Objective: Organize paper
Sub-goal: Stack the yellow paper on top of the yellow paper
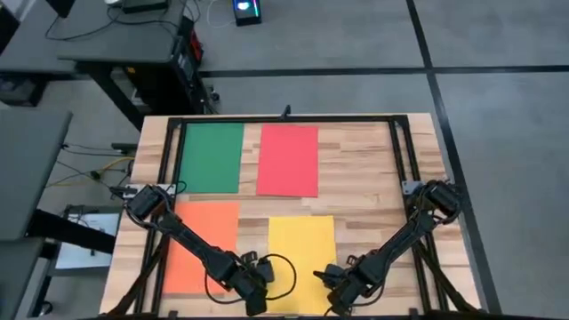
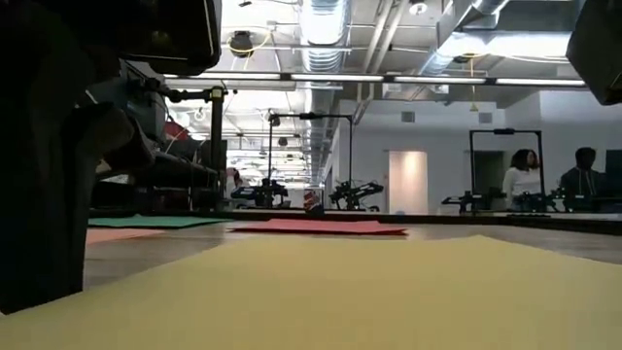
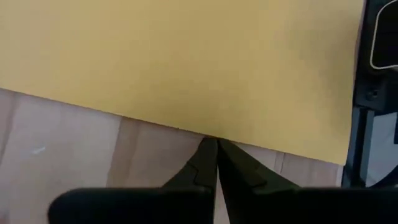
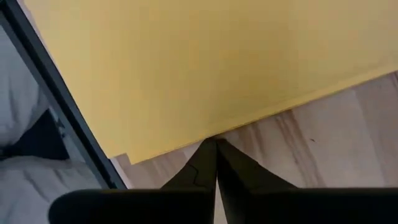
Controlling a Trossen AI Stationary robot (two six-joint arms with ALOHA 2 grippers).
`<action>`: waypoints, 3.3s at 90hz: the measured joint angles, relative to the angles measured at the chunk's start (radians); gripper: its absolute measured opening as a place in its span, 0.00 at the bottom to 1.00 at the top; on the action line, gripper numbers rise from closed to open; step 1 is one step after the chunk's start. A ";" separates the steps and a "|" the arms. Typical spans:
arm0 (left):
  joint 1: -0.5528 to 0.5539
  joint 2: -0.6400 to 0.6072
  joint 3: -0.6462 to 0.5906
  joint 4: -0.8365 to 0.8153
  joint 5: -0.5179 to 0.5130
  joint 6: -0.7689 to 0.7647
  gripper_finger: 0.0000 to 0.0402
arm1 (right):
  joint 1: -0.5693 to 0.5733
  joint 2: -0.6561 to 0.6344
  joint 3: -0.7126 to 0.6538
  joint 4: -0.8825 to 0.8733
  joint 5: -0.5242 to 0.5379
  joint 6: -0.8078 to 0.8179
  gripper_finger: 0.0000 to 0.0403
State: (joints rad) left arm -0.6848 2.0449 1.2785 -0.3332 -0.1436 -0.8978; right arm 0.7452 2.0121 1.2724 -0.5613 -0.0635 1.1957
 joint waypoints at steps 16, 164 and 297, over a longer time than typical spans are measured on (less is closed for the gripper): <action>0.000 0.000 0.000 0.008 0.000 0.000 0.00 | -0.001 0.000 0.000 0.004 0.001 -0.001 0.00; -0.039 -0.178 -0.003 -0.418 -0.183 -0.121 0.00 | -0.116 0.001 -0.002 -0.064 -0.090 -0.156 0.00; -0.013 -0.180 0.066 -0.560 -0.198 -0.034 0.00 | -0.168 -0.060 -0.007 -0.095 0.000 -0.254 0.00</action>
State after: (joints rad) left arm -0.6980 1.8645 1.3444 -0.8929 -0.3420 -0.9316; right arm 0.5767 1.9523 1.2654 -0.6567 -0.0639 0.9420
